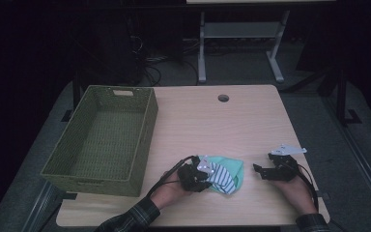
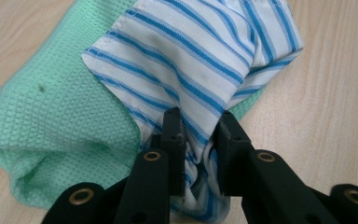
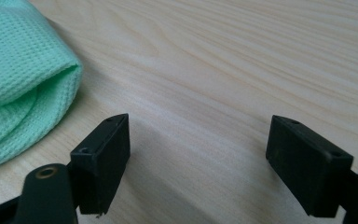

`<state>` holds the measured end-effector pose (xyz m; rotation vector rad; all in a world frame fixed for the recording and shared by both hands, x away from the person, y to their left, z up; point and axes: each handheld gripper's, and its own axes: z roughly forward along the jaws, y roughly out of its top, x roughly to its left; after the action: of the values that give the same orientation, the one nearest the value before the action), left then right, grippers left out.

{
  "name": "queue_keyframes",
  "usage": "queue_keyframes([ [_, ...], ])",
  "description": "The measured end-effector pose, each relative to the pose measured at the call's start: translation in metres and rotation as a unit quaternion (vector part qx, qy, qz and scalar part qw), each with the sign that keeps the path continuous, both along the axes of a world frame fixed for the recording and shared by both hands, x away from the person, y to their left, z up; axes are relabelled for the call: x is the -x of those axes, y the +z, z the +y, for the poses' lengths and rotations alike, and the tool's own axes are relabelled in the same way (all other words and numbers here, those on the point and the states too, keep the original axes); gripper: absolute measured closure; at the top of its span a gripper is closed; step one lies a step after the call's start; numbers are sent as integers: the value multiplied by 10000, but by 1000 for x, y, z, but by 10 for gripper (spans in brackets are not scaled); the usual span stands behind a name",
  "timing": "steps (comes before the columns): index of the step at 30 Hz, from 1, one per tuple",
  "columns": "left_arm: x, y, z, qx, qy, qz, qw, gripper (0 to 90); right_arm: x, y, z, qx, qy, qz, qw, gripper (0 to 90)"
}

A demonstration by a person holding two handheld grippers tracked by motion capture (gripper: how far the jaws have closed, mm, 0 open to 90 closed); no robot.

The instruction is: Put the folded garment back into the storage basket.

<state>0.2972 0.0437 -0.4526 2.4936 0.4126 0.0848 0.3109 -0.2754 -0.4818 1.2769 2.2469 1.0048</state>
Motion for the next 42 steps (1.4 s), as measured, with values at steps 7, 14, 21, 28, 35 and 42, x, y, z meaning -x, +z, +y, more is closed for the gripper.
queue_keyframes([
  [7,-4,1,3,152,118,182,9996,777,0,0,0,1,2,-1,10000,215],
  [14,-8,11,9,365,184,316,9987,777,0,0,0,-2,-2,2,10000,215],
  [21,-14,33,17,627,227,323,9972,778,0,0,0,-3,0,3,10000,215],
  [28,-23,58,26,701,241,223,9970,778,0,0,0,-2,-2,4,10000,215],
  [35,-32,83,39,785,317,205,9962,777,0,0,0,-4,-5,8,10000,215],
  [42,-41,103,53,900,467,210,9946,777,0,0,0,-3,-2,4,10000,215],
])
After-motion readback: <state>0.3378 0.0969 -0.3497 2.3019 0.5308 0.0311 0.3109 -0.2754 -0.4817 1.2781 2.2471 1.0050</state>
